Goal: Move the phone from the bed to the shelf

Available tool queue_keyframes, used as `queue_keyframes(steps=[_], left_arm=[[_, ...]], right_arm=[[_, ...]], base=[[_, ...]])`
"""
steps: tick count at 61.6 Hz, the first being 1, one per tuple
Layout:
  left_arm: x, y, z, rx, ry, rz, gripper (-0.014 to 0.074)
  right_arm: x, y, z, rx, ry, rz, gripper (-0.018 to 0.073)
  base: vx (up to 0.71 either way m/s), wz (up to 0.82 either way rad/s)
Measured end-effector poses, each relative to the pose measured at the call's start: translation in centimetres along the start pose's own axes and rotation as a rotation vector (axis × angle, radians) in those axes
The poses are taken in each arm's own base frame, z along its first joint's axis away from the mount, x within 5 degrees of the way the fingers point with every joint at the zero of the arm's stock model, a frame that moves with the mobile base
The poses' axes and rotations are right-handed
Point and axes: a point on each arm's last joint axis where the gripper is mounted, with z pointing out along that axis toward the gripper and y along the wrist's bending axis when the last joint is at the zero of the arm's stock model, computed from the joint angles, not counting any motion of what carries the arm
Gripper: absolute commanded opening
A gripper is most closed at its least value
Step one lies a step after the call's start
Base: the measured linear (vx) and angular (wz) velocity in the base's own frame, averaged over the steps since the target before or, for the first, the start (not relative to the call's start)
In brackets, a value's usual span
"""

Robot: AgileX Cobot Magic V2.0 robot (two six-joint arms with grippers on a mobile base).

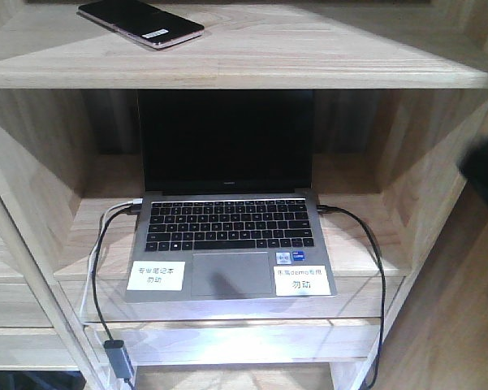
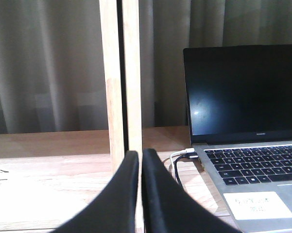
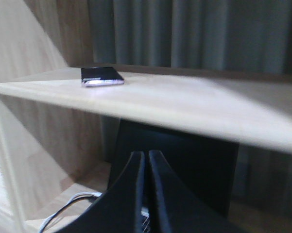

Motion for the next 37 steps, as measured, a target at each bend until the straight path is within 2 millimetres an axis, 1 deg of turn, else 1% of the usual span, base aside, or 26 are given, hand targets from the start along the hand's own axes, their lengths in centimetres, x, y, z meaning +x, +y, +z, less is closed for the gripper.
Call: queue_keyframes(steps=[5,11,20,28,37], left_arm=[[0.0,0.0,0.0,0.0,0.0,0.0,0.0001],[0.0,0.0,0.0,0.0,0.0,0.0,0.0001],[0.0,0.0,0.0,0.0,0.0,0.0,0.0001],[0.0,0.0,0.0,0.0,0.0,0.0,0.0001],[0.0,0.0,0.0,0.0,0.0,0.0,0.0001]], right_arm=[[1.7,0.1,-1.7,-0.001,-0.017,0.017,-0.0005],[3.4,0.1,-3.1,-0.001,-0.034,0.02,-0.0005],[5.5,0.1,-4.2,-0.001,-0.037,0.022,-0.0005],[6.2,0.0,-4.4,-0.001,-0.034,0.022,-0.0005],[6.4,0.0,-4.4,0.0,-0.028,0.023,-0.0005]], base=[[0.0,0.0],[0.0,0.0],[0.0,0.0],[0.0,0.0],[0.0,0.0]])
